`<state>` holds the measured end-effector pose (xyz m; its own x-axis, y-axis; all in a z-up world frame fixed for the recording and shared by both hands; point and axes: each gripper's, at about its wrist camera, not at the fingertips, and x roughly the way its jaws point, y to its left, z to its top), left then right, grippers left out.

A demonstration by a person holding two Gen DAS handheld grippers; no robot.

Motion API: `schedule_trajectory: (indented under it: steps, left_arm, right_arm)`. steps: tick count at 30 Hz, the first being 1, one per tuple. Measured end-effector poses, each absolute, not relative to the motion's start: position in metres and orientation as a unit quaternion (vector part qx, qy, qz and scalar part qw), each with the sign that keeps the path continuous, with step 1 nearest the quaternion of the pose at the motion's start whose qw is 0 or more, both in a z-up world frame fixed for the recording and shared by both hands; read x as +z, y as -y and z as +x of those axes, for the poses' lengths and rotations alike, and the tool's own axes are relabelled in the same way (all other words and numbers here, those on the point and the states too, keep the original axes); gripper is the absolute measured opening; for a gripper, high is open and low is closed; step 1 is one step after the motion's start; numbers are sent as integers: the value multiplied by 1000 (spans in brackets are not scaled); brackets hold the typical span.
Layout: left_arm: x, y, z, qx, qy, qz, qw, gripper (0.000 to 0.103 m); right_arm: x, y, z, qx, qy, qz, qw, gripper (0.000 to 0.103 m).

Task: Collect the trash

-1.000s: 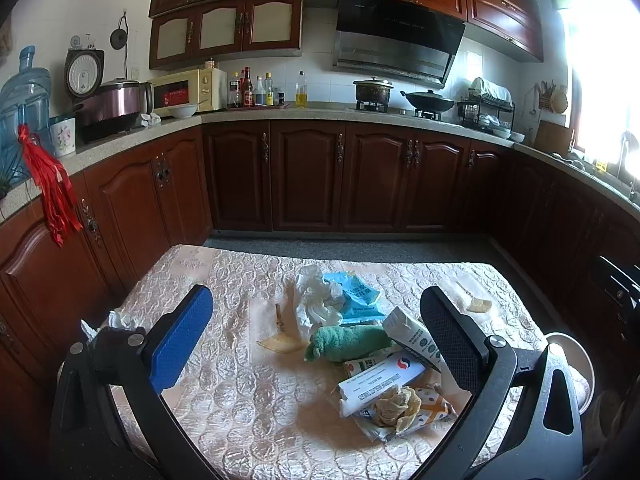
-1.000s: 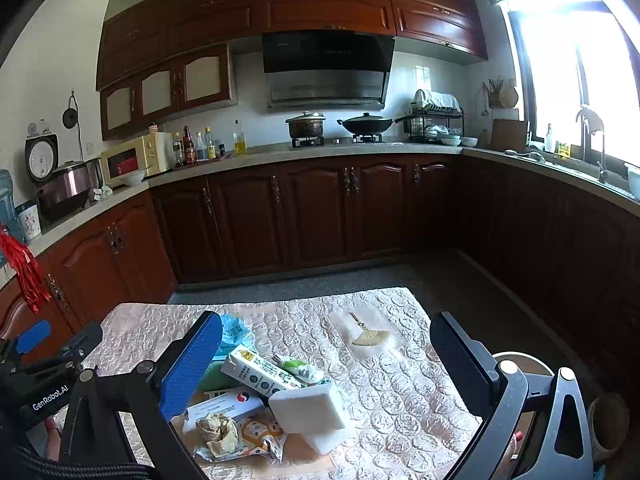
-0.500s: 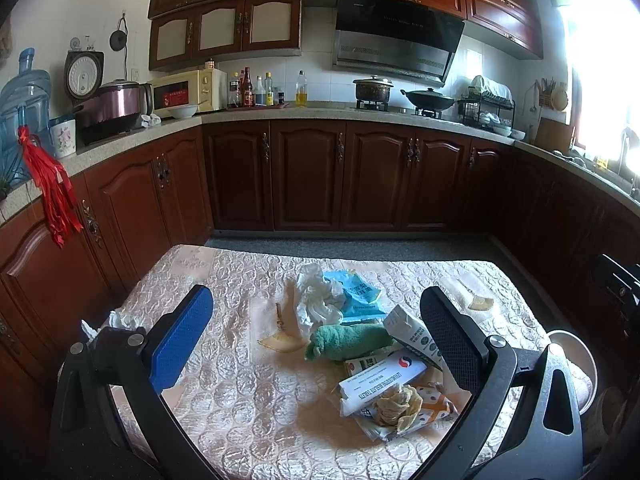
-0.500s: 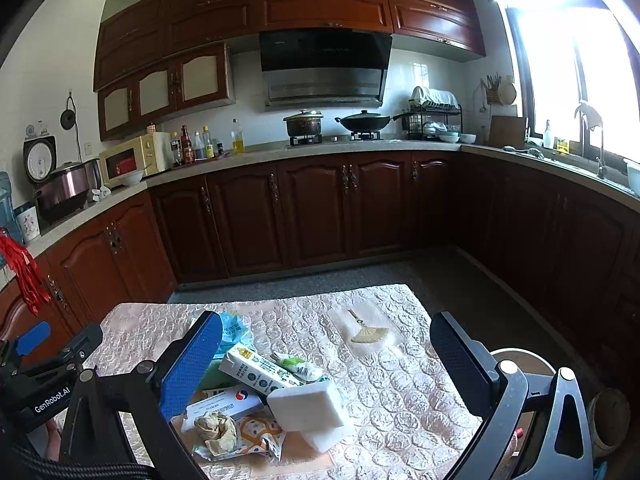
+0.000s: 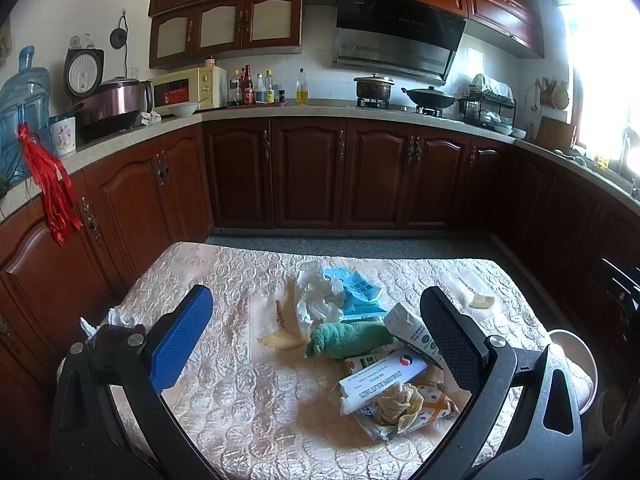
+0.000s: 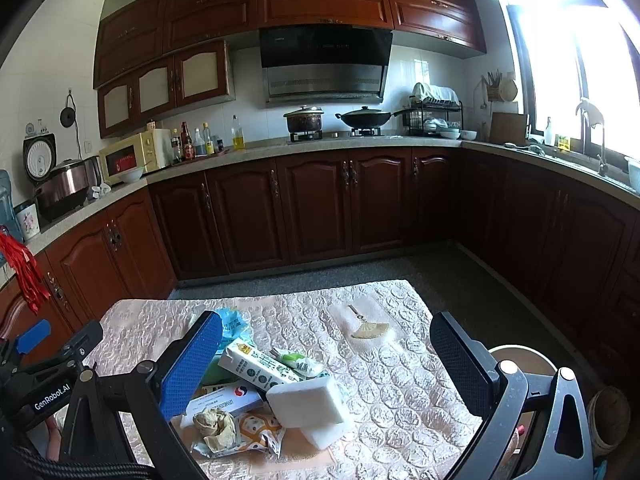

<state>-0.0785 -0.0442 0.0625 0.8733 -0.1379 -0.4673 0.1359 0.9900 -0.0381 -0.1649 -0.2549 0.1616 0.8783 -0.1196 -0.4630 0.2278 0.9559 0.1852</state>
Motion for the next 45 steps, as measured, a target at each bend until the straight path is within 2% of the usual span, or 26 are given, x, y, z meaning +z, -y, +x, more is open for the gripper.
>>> schedule_trajectory:
  steps: [45]
  left_arm:
    - [33,51,-60,-78,-286,-1,955,103]
  right_arm:
    - [136,258,-146,-84,-270,116,952,103]
